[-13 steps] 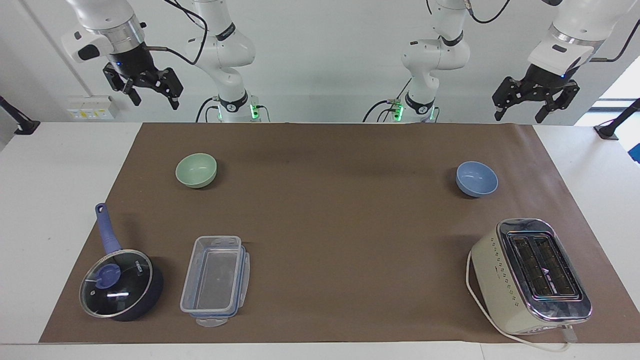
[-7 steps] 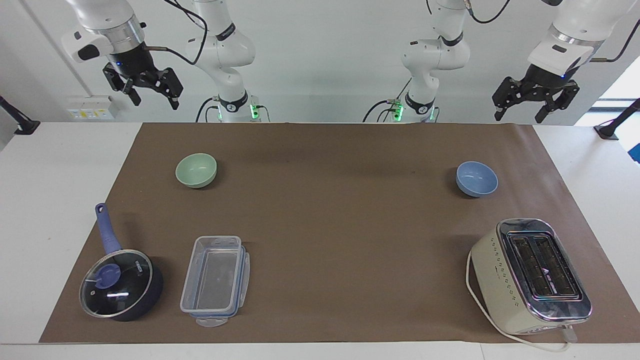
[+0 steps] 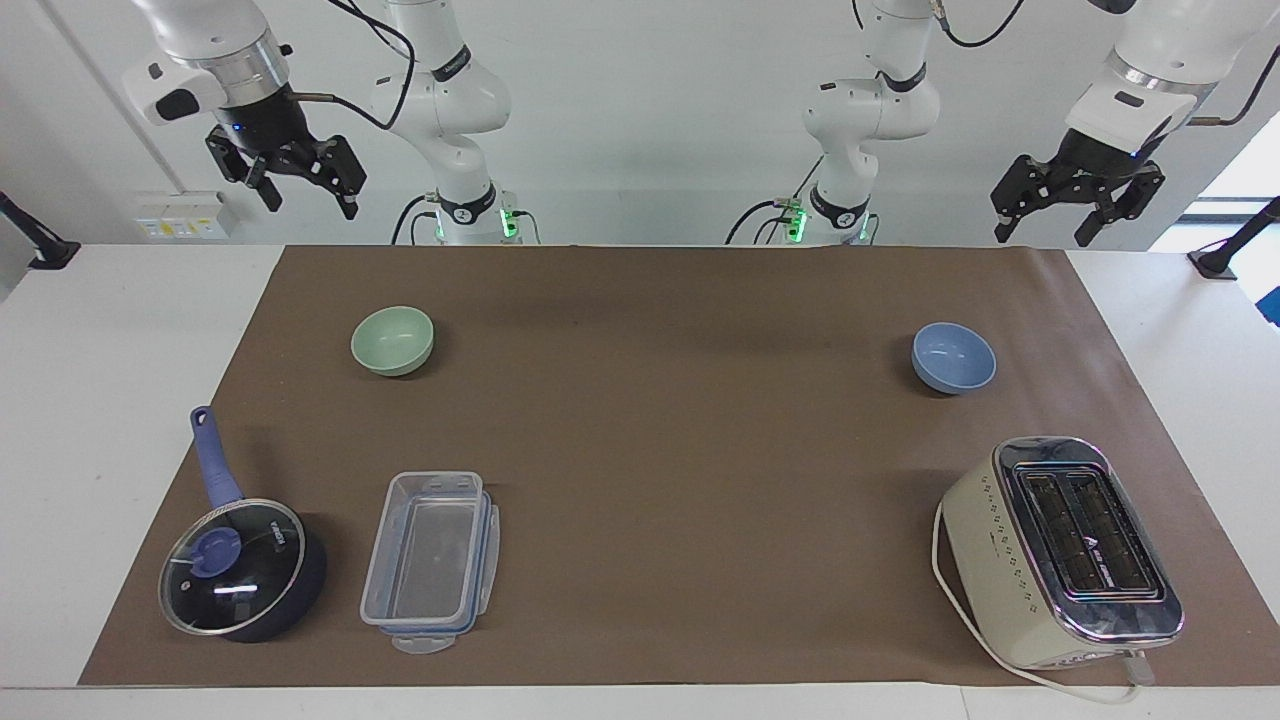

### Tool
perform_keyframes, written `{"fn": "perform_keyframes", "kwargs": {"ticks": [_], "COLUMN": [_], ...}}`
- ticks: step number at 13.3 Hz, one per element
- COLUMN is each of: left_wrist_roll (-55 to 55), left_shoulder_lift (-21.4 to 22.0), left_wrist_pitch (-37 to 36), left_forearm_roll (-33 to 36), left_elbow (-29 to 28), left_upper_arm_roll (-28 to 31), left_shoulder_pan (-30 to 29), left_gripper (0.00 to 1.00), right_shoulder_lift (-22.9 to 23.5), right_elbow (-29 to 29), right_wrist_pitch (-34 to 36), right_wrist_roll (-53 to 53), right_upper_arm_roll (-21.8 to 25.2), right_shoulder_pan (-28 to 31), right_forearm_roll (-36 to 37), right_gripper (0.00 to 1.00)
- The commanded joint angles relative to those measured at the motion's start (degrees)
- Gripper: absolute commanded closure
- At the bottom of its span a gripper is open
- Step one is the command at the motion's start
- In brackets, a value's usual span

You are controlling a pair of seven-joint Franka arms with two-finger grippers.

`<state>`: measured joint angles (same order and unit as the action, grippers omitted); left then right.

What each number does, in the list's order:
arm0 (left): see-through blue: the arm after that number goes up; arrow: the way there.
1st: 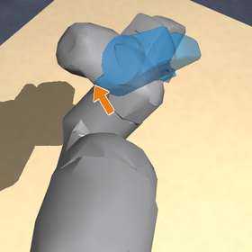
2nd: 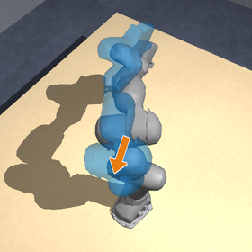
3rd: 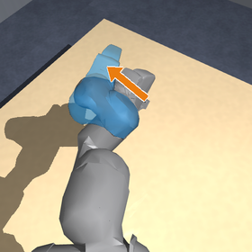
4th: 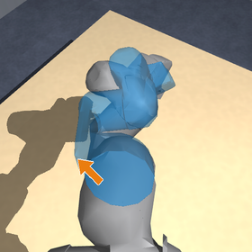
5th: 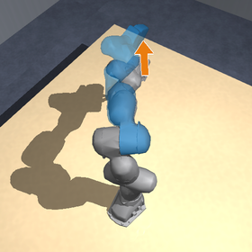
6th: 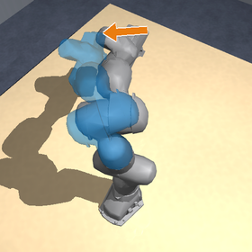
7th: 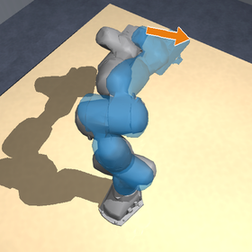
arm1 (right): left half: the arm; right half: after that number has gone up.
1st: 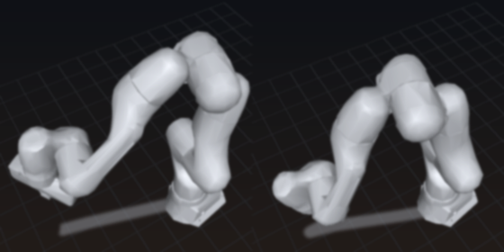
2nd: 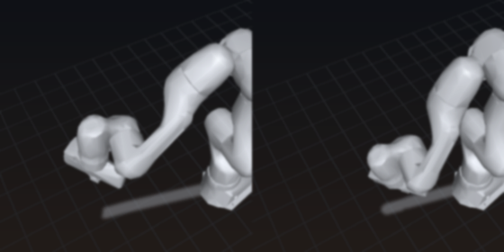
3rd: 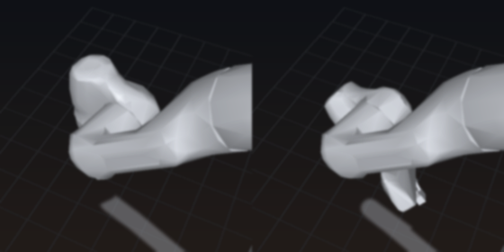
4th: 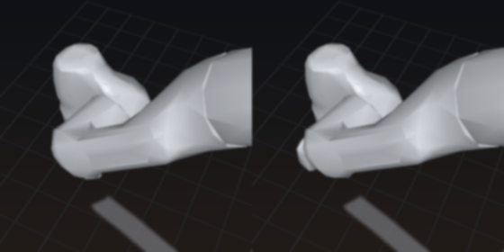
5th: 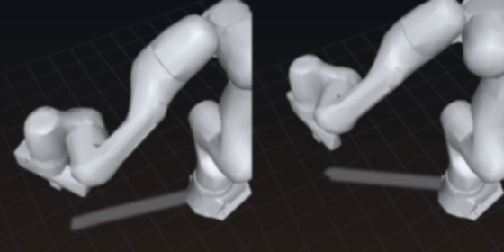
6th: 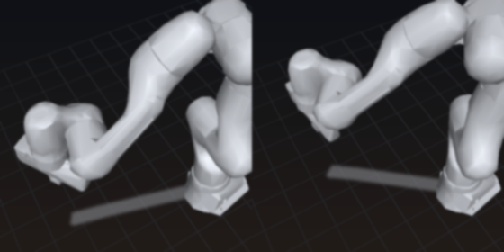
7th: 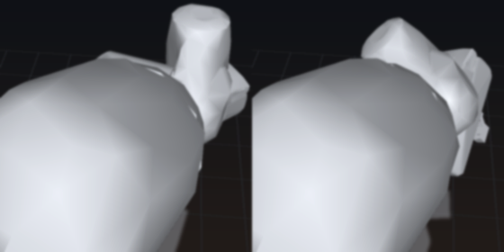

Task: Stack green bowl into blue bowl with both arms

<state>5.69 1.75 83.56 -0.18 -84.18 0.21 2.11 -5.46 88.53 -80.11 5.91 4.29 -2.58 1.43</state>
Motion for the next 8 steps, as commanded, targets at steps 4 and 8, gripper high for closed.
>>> {"fn": "perform_keyframes", "kwargs": {"ticks": [4,8], "left_wrist_roll": [1.5,10.1], "left_shoulder_lift": [4.6,4.8], "left_wrist_pitch": [1.5,4.1], "left_forearm_roll": [-2.1,-6.7], "left_elbow": [-8.0,-12.9], "left_upper_arm_roll": [-0.3,-0.1], "left_shoulder_pan": [-3.1,-8.4], "left_gripper": [0.0,0.0], "right_shoulder_lift": [0.1,0.0], "right_elbow": [-0.6,-0.4], "right_wrist_pitch": [0.6,0.6], "right_wrist_roll": [-1.1,-1.1], "right_upper_arm_roll": [-0.2,-0.1], "right_shoulder_pan": [0.7,0.7], "right_forearm_roll": [-1.0,-1.0], "right_gripper": [0.0,0.0]}}
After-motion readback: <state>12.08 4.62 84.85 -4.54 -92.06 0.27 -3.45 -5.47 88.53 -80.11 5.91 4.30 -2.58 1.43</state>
